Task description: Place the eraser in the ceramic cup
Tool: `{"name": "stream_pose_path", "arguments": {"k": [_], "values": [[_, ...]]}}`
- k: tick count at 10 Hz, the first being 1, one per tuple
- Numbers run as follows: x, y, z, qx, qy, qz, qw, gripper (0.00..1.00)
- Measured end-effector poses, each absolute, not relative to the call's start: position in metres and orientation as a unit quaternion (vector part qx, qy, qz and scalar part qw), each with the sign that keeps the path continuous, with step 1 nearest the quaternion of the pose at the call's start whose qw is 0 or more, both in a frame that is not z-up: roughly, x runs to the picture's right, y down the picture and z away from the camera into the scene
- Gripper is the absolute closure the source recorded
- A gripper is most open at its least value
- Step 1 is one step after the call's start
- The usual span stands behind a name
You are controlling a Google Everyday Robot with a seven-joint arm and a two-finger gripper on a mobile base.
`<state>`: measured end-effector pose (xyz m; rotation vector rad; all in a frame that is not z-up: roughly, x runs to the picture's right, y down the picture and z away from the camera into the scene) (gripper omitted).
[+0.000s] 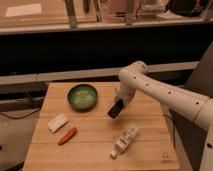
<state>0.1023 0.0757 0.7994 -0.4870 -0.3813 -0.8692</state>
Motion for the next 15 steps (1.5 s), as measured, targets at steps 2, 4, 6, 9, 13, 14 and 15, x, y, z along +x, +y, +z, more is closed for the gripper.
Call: {"name": "stream_pose_path", "arguments": {"k": [2, 4, 6, 9, 13, 14, 15], "values": [[0.100, 0.072, 0.786, -0.229, -0.179, -0.418, 0.861, 0.99], [0.101, 0.066, 0.779, -0.223, -0.181, -0.415, 0.863, 0.99], [0.102, 0.059, 0.772, -0.216, -0.186, -0.413, 0.865, 0.99], [0.102, 0.047, 0.767, -0.207, -0.217, -0.390, 0.871, 0.99], [0.097, 0.042, 0.762, -0.208, -0.299, -0.334, 0.869, 0.99], [0.098, 0.046, 0.757, -0.209, -0.307, -0.324, 0.870, 0.99], [0.101, 0.051, 0.751, -0.208, -0.310, -0.313, 0.873, 0.99]]}}
